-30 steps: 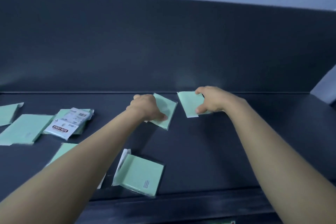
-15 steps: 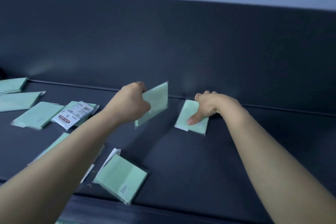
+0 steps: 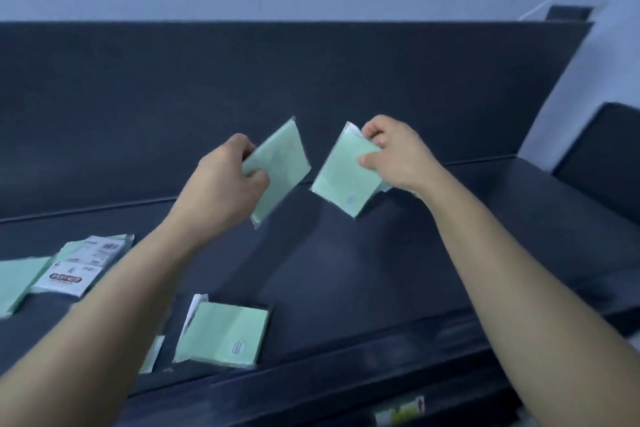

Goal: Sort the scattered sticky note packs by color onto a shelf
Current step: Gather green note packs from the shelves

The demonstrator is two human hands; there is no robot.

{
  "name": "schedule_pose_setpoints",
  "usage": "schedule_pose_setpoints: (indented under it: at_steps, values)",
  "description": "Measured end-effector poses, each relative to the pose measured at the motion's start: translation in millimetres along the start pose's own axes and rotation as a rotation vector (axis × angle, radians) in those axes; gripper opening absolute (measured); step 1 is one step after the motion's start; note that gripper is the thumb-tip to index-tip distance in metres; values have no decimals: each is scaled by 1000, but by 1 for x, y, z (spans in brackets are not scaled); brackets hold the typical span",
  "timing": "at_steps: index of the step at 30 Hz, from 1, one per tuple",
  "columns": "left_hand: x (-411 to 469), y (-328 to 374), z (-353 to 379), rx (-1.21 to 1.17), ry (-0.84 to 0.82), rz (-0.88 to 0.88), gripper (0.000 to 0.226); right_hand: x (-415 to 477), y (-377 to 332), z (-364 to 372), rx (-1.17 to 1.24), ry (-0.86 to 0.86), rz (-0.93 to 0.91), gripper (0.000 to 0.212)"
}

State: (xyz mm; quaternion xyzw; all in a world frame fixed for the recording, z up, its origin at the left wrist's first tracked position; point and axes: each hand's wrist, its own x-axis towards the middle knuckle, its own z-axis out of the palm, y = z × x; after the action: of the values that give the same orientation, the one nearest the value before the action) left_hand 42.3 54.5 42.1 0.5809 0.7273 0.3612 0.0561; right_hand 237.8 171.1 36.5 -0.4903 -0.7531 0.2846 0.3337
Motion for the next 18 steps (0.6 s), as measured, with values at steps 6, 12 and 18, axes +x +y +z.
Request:
schedule_pose_setpoints:
  at_steps: [6, 12, 18]
  values:
    - [-28, 26, 9, -181, -169, 268, 10, -97, -3, -26, -68, 277, 92, 66]
    - [-76, 84, 37, -348, -372, 478, 6, -213, 7, -75, -130, 528, 229, 54]
    - [-159, 167, 67, -436, -519, 731, 7, -349, 24, -131, -169, 788, 389, 41]
